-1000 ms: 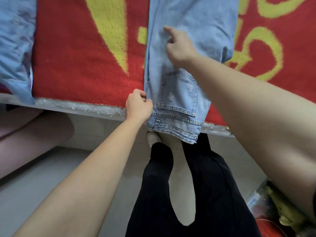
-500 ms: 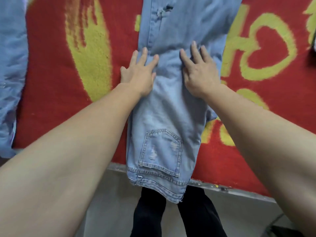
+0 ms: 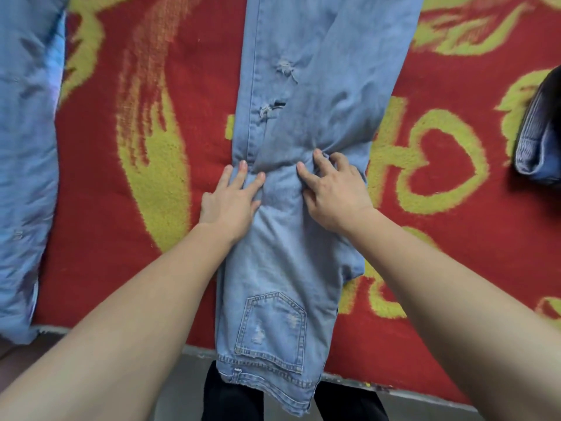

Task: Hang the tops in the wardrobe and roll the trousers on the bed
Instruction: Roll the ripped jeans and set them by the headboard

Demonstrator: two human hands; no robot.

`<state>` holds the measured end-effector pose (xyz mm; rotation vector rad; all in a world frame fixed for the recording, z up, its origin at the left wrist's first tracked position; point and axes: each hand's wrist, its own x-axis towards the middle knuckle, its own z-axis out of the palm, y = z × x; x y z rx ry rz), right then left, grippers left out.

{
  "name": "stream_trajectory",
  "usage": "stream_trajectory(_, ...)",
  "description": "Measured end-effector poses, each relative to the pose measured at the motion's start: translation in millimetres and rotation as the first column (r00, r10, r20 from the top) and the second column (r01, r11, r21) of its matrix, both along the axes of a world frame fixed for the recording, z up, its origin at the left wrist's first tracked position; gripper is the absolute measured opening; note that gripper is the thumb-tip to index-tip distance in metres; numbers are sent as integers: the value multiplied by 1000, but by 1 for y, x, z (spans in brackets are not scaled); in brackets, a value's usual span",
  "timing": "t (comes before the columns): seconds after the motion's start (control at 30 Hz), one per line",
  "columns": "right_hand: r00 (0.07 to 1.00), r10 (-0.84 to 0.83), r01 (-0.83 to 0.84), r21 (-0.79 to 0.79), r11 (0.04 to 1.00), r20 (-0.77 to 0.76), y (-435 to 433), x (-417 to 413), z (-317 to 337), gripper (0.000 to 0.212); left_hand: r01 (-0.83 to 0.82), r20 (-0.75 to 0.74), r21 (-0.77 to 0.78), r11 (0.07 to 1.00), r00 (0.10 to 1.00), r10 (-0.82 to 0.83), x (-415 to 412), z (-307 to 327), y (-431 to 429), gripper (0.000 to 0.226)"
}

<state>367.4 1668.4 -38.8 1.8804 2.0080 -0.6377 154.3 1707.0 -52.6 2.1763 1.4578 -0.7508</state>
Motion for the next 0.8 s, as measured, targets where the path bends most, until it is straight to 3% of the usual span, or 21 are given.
stream_trajectory(0.1, 999, -28, 29, -73, 997, 18, 10, -7, 13, 55, 15, 4, -27, 1000, 1000, -15, 2, 7, 4, 56)
stream_trajectory(0.2, 952, -298, 296, -36, 954, -71, 49, -10, 26, 38, 67, 38, -1, 998, 997, -67, 2, 16, 13, 58)
stream_trajectory(0.27, 836, -516, 534, 58, 844, -189, 80, -6, 29, 35, 49, 123, 11, 999, 991, -50, 2, 21, 25, 50)
stream_trajectory(0.37, 653, -668, 751, 184, 635, -358, 122, -5, 26, 35, -113, 269, -16, 993, 956, 113, 3, 26, 44, 34)
stream_trajectory(0.43, 609, -704, 792, 240, 561, -365, 144, -6, 22, 38, -192, 324, -35, 981, 926, 193, 6, 26, 51, 28)
stream_trajectory(0.57, 683, -706, 725, 296, 623, -188, 156, -7, 11, 48, -295, 470, 66, 953, 852, 232, 22, 22, 53, 31)
stream_trajectory(0.63, 648, -715, 761, 256, 596, -262, 154, 1, 8, 50, -349, 499, -13, 937, 810, 308, 34, 20, 54, 44)
stream_trajectory(0.67, 556, -718, 830, 234, 506, -418, 152, 6, 10, 51, -382, 501, -66, 922, 786, 361, 40, 19, 54, 46)
stream_trajectory(0.73, 183, -638, 982, 105, 158, -748, 147, 16, 15, 43, -450, 528, -124, 884, 725, 443, 49, 18, 54, 39)
stream_trajectory(0.8, -197, -543, 976, -111, -187, -816, 139, 31, 13, 33, -456, 553, -106, 884, 711, 433, 53, 18, 54, 34)
